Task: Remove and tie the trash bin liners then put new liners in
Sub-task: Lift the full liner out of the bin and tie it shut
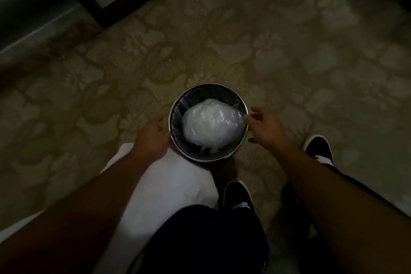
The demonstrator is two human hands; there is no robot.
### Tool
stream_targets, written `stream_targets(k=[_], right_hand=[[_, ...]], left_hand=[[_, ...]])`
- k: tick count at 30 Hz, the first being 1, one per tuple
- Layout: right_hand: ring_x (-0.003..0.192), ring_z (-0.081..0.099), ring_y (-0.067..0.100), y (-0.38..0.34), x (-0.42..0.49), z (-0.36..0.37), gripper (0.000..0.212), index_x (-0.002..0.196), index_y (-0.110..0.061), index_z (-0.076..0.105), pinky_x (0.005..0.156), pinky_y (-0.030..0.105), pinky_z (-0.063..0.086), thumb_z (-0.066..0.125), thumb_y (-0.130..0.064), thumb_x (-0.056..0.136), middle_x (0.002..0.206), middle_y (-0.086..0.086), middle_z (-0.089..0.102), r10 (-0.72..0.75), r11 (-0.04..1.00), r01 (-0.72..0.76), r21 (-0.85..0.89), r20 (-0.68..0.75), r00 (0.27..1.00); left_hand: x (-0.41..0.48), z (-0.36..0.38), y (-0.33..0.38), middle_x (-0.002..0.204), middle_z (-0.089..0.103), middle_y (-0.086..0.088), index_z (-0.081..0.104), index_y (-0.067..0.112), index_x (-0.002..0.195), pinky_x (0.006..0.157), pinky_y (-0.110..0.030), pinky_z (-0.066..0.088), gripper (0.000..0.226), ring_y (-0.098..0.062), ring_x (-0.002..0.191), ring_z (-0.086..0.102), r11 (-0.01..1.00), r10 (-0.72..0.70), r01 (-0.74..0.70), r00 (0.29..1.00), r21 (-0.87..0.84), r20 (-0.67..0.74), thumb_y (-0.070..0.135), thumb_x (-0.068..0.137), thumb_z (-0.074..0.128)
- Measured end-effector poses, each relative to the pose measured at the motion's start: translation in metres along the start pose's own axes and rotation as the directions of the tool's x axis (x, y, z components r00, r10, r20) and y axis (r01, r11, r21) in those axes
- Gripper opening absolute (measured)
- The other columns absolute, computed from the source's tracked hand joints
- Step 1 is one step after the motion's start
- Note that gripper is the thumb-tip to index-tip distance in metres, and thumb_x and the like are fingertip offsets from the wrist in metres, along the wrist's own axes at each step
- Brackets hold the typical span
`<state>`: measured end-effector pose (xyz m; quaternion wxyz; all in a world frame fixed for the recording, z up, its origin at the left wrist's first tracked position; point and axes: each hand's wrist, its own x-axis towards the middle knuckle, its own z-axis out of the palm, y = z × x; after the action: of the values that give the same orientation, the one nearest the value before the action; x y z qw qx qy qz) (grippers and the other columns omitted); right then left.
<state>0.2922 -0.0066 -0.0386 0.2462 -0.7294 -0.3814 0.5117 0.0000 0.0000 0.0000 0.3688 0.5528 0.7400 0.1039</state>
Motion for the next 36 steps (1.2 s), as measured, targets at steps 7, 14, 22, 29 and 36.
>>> stream_targets(k=[7, 14, 22, 29, 36], right_hand=[[0.098, 0.071, 0.024, 0.008, 0.007, 0.016, 0.054, 0.126, -0.038, 0.060, 0.085, 0.057, 0.059, 0.058, -0.027, 0.073, 0.112, -0.004, 0.071, 0.027, 0.999, -0.028, 0.026, 0.042, 0.999], [0.110, 0.067, 0.028, 0.000, 0.005, 0.017, 0.061, 0.136, -0.031, 0.057, 0.091, 0.059, 0.056, 0.051, -0.023, 0.076, 0.123, 0.000, 0.068, -0.075, 0.997, 0.075, 0.004, 0.051, 0.996], [0.096, 0.069, 0.030, -0.034, -0.021, 0.003, 0.054, 0.137, -0.021, 0.057, 0.081, 0.055, 0.059, 0.056, -0.003, 0.086, 0.103, -0.006, 0.065, -0.117, 0.991, 0.118, -0.055, 0.023, 0.993], [0.086, 0.071, 0.035, -0.083, -0.055, -0.026, 0.059, 0.139, -0.019, 0.054, 0.057, 0.056, 0.061, 0.052, 0.008, 0.086, 0.102, 0.006, 0.066, -0.137, 0.985, 0.142, -0.098, 0.054, 0.989], [0.069, 0.073, 0.040, -0.143, -0.109, -0.057, 0.052, 0.136, -0.016, 0.053, 0.052, 0.057, 0.060, 0.049, 0.006, 0.089, 0.100, 0.015, 0.069, -0.181, 0.972, 0.185, -0.142, 0.036, 0.983]], left_hand=[[0.020, 0.008, 0.008, 0.097, 0.071, -0.013, 0.059, 0.026, 0.131, 0.061, -0.040, 0.062, 0.051, -0.023, 0.071, 0.073, 0.829, -0.223, 0.299, 0.952, -0.472, 0.212, -0.006, 0.091, 0.059], [0.028, 0.010, 0.004, 0.106, 0.070, -0.017, 0.052, 0.034, 0.141, 0.060, -0.047, 0.061, 0.065, -0.030, 0.080, 0.073, 0.783, -0.205, 0.335, 0.934, -0.523, 0.291, -0.012, 0.096, 0.050], [0.010, -0.008, 0.030, 0.084, 0.069, -0.017, 0.058, 0.031, 0.131, 0.046, -0.040, 0.058, 0.066, -0.021, 0.058, 0.071, 0.810, -0.175, 0.283, 0.952, -0.513, 0.250, -0.020, 0.090, 0.049], [-0.012, -0.058, 0.059, 0.071, 0.069, -0.016, 0.052, 0.031, 0.138, 0.036, -0.026, 0.048, 0.062, -0.025, 0.046, 0.060, 0.925, -0.132, 0.187, 0.975, -0.332, 0.180, -0.009, 0.090, 0.052], [-0.056, -0.113, 0.103, 0.078, 0.070, -0.018, 0.049, 0.024, 0.143, 0.036, -0.032, 0.053, 0.062, -0.022, 0.045, 0.066, 0.932, -0.047, 0.090, 0.991, -0.352, 0.128, -0.010, 0.092, 0.050]])
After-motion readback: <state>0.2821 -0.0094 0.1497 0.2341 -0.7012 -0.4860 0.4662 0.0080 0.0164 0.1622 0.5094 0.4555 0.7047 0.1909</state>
